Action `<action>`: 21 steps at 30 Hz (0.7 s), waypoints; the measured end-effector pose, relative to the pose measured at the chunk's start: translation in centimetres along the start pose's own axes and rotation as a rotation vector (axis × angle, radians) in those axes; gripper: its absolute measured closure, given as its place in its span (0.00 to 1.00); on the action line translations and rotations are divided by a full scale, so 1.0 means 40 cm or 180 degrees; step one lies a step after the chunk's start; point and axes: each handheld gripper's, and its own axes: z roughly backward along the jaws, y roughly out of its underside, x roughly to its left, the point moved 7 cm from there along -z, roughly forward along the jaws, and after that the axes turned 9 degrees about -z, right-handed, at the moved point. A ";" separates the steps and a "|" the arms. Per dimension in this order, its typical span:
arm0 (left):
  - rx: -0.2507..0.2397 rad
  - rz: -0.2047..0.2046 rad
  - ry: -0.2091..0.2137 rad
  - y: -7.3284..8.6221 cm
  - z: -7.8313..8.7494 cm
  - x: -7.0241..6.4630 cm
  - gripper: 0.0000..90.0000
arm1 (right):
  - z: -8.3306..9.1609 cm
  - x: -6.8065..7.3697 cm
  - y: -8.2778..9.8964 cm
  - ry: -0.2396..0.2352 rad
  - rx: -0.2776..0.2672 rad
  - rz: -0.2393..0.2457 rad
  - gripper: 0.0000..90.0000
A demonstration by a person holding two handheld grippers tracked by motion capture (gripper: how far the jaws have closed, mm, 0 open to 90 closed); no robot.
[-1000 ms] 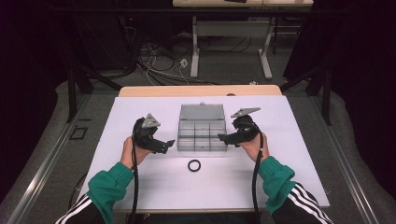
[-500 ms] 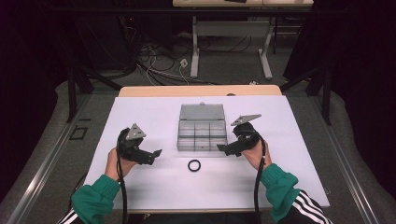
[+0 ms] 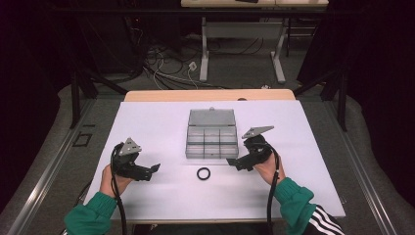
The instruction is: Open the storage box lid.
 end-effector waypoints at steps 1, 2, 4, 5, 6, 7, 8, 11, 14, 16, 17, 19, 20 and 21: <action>-0.0014 0.0006 0.0004 0.000 -0.001 0.001 0.00 | -0.001 0.003 0.001 -0.0012 0.0000 0.0006 0.00; -0.0010 0.0008 0.0006 0.001 -0.001 0.002 0.00 | -0.002 0.006 0.001 -0.0034 -0.0016 0.0000 0.00; -0.0017 0.0004 0.0005 0.000 -0.002 0.002 0.00 | -0.003 0.011 0.002 -0.0051 0.0019 0.0039 0.00; -0.0026 -0.0004 -0.0005 -0.001 -0.004 0.003 0.00 | -0.004 0.014 0.002 -0.0048 0.0022 0.0046 0.00; -0.0003 -0.0016 0.0018 0.000 -0.003 0.003 0.00 | -0.004 0.018 0.003 -0.0074 0.0077 0.0065 0.00; -0.0018 -0.0017 0.0014 0.000 -0.005 0.003 0.00 | -0.008 0.021 0.002 -0.0079 0.0040 0.0067 0.00; -0.0022 -0.0016 0.0019 0.000 -0.006 0.003 0.00 | -0.011 0.024 0.002 -0.0096 0.0047 0.0082 0.00; -0.0019 -0.0014 0.0016 0.000 -0.007 0.005 0.00 | -0.015 0.033 0.003 -0.0120 0.0076 0.0095 0.00; -0.0029 -0.0020 0.0011 0.000 -0.008 0.006 0.00 | -0.019 0.038 0.004 -0.0137 0.0110 0.0133 0.00; -0.0019 -0.0031 0.0010 0.000 -0.009 0.007 0.00 | -0.021 0.042 0.005 -0.0155 0.0126 0.0140 0.00; -0.0019 -0.0031 0.0010 0.000 -0.009 0.007 0.00 | -0.021 0.042 0.005 -0.0155 0.0126 0.0140 0.00; -0.0019 -0.0031 0.0010 0.000 -0.009 0.007 0.00 | -0.020 0.043 0.006 -0.0152 0.0162 0.0145 0.00; -0.0019 -0.0031 0.0010 0.000 -0.009 0.007 0.00 | -0.020 0.043 0.006 -0.0152 0.0162 0.0145 0.00; -0.0004 -0.0019 0.0004 0.002 -0.009 0.009 0.00 | -0.020 0.043 0.006 -0.0152 0.0162 0.0145 0.00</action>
